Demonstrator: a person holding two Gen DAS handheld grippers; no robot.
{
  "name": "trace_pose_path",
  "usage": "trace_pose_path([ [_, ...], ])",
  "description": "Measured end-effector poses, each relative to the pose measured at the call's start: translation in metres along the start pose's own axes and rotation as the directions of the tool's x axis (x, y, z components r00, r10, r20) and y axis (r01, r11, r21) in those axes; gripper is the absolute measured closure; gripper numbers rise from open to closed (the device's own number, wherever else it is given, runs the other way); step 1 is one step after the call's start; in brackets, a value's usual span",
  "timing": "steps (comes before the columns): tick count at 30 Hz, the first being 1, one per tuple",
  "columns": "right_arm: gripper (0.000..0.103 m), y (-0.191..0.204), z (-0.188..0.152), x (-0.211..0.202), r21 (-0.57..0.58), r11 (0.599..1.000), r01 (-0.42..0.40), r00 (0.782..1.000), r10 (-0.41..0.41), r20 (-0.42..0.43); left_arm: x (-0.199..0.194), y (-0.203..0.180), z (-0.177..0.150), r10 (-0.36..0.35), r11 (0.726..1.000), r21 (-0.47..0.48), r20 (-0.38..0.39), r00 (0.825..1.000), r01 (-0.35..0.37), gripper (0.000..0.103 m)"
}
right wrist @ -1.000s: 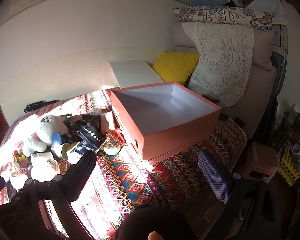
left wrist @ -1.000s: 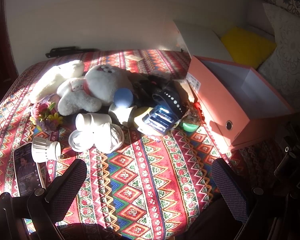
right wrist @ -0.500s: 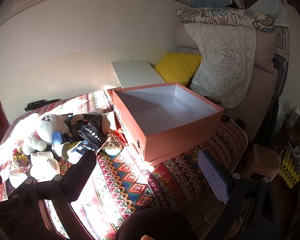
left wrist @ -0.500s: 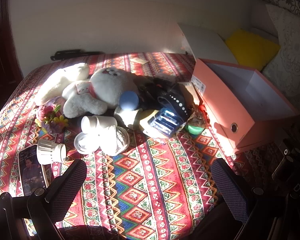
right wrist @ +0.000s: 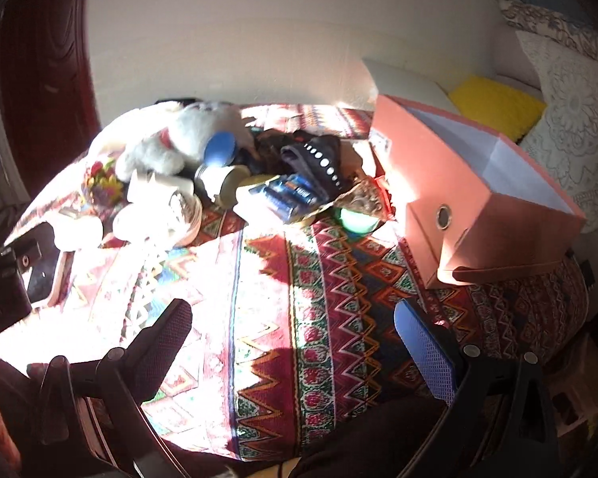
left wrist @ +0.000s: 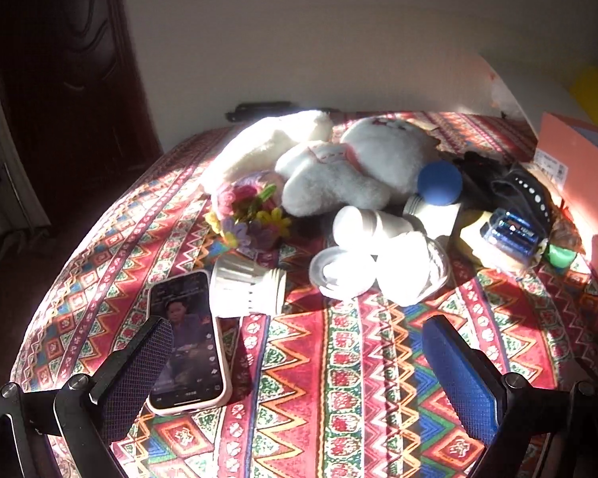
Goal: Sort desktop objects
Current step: 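Move both tools down toward the pile of objects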
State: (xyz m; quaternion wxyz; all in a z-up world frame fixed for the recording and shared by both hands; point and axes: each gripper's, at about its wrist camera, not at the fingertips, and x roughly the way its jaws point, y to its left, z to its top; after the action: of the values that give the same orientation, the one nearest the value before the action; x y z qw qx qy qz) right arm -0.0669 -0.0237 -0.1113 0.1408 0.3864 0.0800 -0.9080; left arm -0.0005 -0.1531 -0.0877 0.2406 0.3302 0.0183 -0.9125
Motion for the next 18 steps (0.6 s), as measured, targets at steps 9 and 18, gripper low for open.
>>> trace_pose_path([
  [9,0.001,0.023,0.032,0.026,-0.024,0.983,-0.181,0.983,0.182,0.011,0.019,0.01,-0.009,0.009,0.998,0.064,-0.016,1.0,-0.008,0.001],
  [18,0.008,0.058,0.078,0.097,-0.105,0.953,-0.286,0.954,0.272,-0.126,0.094,0.031,0.021,0.083,0.989,0.131,-0.108,0.991,-0.069,0.001],
])
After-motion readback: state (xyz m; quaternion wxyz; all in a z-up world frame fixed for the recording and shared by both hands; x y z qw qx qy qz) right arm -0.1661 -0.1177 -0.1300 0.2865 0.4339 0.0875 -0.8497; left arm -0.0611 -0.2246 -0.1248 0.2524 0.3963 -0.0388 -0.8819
